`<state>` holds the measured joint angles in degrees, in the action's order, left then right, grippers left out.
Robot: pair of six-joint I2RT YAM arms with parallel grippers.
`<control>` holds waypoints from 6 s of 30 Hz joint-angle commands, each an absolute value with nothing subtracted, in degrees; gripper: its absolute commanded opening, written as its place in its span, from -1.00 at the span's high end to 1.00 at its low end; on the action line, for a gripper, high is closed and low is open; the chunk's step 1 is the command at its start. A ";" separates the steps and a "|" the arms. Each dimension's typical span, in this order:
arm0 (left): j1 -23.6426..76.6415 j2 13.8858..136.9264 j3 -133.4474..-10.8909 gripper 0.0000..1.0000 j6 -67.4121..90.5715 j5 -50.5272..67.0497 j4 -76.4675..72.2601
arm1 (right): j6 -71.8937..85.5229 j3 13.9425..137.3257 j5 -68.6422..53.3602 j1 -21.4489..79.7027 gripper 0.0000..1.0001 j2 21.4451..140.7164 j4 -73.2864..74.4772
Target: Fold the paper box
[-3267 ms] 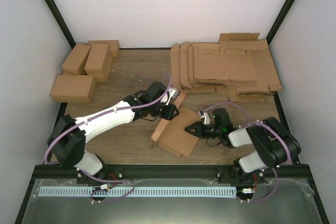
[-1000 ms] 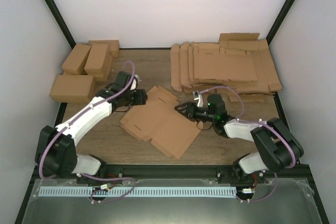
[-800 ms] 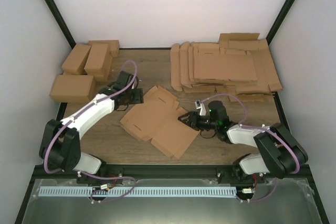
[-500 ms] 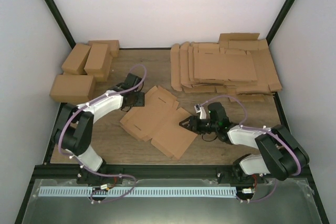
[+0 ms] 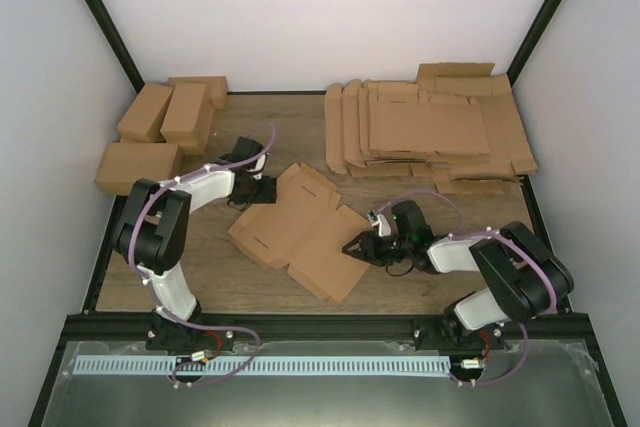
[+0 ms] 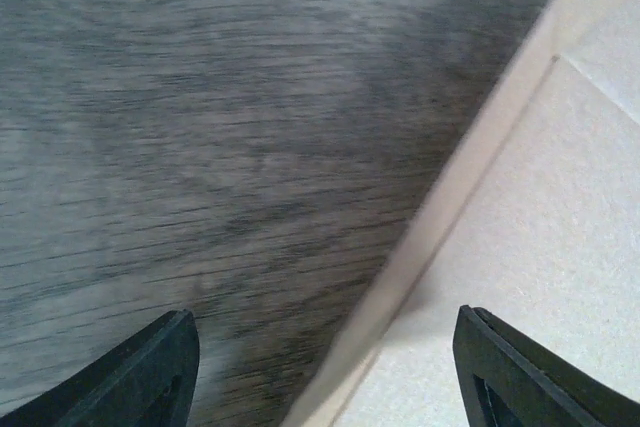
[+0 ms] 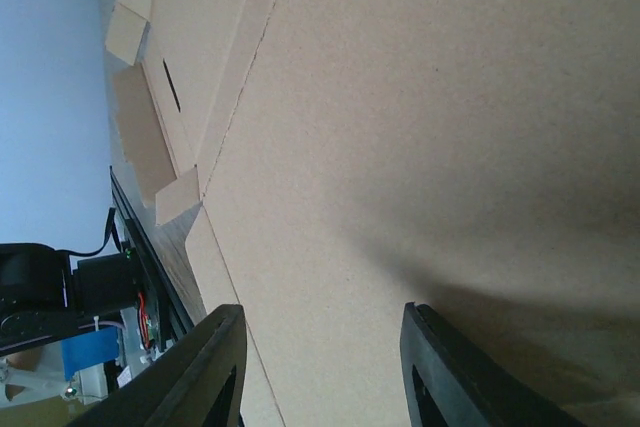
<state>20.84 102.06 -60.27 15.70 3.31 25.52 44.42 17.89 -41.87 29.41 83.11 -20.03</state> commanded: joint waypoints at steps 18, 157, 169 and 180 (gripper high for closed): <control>18.80 99.97 -59.67 0.47 15.57 16.43 24.49 | 42.74 17.12 -42.34 29.89 0.66 90.56 -23.59; 69.35 104.43 -63.76 0.76 -8.36 -56.31 28.87 | 29.21 48.74 -39.95 18.09 0.50 83.50 0.27; 69.59 105.09 -64.08 0.76 -8.17 -56.21 29.17 | 26.30 51.43 -49.01 18.15 0.16 87.95 2.18; 69.84 104.89 -64.34 0.70 -7.72 -54.71 28.65 | 25.04 52.51 -50.70 19.28 0.22 92.28 3.07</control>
<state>69.43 102.83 -64.93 -8.97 -61.78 27.70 26.30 49.36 -48.93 18.90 91.07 1.93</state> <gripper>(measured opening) 0.145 0.406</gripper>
